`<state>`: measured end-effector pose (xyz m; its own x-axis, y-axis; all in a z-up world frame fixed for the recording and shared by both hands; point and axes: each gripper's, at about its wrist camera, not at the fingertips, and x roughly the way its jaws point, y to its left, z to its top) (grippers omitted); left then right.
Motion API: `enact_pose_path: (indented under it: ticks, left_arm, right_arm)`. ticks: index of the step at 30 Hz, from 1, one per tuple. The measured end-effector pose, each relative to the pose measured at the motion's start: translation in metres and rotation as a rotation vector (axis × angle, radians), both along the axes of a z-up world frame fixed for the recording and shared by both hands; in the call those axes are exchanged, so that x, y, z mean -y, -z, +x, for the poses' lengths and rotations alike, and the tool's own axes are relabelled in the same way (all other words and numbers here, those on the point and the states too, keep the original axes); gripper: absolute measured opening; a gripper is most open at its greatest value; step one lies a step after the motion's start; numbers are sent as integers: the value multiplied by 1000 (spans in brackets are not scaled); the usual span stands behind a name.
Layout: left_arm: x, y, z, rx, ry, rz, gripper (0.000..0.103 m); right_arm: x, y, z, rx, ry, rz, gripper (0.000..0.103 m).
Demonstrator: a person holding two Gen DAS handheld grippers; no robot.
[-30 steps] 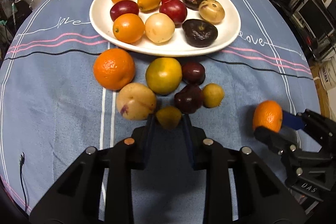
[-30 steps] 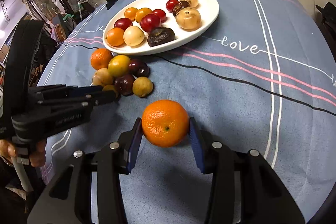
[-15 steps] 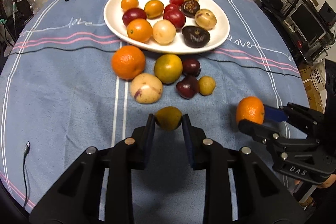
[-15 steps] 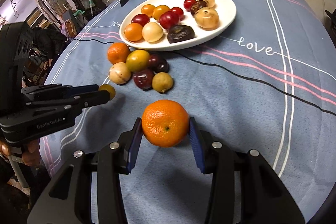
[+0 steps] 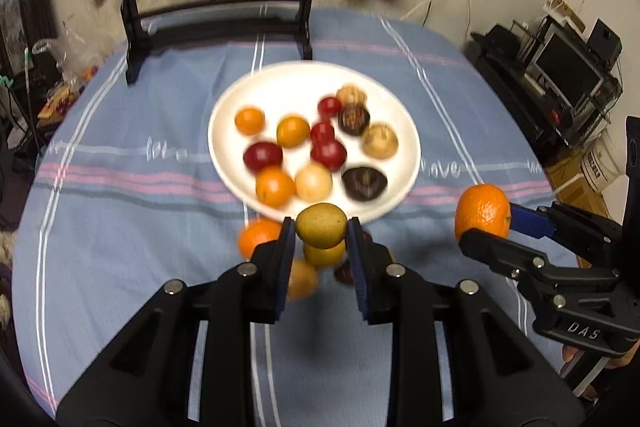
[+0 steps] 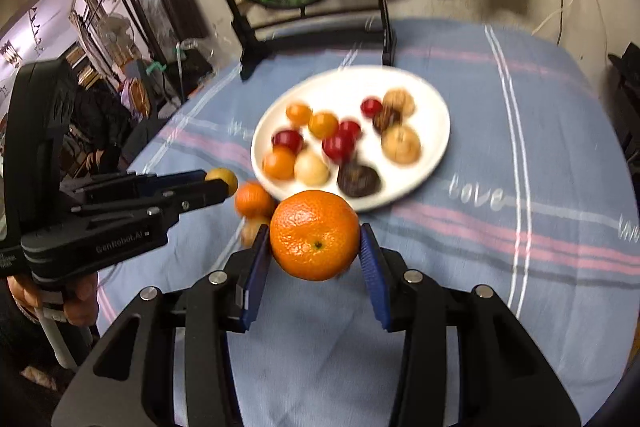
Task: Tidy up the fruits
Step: 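Carry the mandarin and yellow-green fruit in both tools over the plate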
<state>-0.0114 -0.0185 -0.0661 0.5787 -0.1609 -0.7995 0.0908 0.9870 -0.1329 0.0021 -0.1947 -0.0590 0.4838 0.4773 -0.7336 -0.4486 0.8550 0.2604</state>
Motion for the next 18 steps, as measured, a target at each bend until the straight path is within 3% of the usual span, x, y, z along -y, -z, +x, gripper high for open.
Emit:
enact_pose_path:
  ticks: [6, 18]
  left_arm:
    - [-4, -8, 37, 29, -9, 17, 27]
    - [-10, 23, 115, -28, -38, 69, 27]
  right_arm:
    - [-10, -8, 37, 23, 29, 3, 44]
    - [-44, 25, 125, -42, 53, -32, 44]
